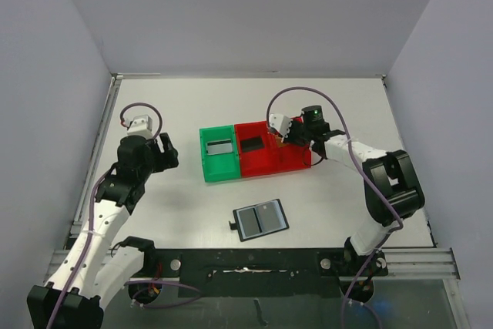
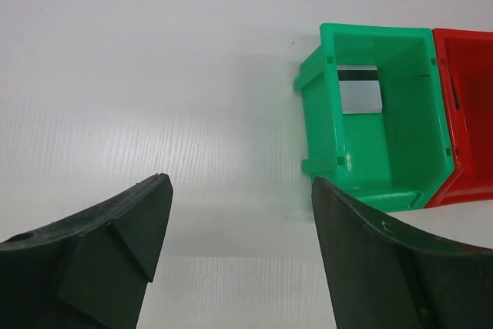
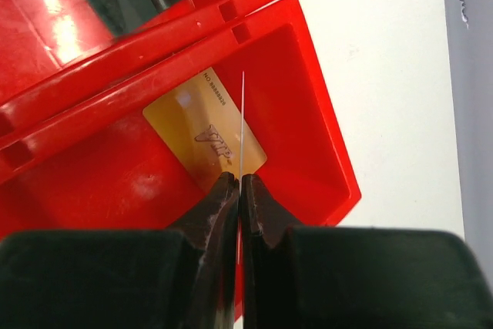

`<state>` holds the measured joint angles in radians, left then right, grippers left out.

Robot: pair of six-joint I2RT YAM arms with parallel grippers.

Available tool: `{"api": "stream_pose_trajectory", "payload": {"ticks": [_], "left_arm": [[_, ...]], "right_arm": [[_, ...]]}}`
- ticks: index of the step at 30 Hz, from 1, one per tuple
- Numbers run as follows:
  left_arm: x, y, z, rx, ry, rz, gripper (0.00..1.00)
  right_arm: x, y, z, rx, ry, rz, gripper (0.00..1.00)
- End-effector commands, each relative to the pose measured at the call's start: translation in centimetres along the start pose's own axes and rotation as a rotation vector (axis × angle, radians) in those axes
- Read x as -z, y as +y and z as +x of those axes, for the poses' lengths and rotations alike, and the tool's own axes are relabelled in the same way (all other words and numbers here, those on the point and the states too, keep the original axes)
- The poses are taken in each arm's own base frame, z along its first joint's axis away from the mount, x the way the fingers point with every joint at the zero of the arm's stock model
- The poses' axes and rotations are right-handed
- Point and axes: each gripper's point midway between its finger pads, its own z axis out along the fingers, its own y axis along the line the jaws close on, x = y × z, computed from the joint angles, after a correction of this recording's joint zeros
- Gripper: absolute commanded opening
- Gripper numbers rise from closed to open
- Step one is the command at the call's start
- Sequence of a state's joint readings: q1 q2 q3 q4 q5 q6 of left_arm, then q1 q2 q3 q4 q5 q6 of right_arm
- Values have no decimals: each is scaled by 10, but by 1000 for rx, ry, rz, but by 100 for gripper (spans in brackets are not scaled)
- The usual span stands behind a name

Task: Take the credit cards out of the card holder

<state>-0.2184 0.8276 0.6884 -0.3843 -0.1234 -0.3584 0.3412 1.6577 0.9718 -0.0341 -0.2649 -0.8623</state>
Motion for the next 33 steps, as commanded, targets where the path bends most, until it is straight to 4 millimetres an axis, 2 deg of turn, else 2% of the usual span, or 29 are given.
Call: {"api": "stream_pose_trajectory", "payload": {"ticks": [1, 6, 16, 24, 33], "left_arm": [[-6, -1, -10, -11, -31, 6, 73], [-10, -1, -5, -15, -3, 6, 73], [-18, -2, 2, -21, 42, 12, 73], [-23, -2, 9, -17, 82, 10, 73], [-33, -1, 21, -5, 161, 22, 73]], "right_arm": [[-10, -32, -23, 80, -54, 84, 0], [-19, -31, -16, 129, -36, 96, 2], [-34, -4, 0, 141, -25, 8, 9], [-39, -11, 0, 102, -7, 16, 14], [-36, -3, 2, 113, -10, -35, 25]]}}
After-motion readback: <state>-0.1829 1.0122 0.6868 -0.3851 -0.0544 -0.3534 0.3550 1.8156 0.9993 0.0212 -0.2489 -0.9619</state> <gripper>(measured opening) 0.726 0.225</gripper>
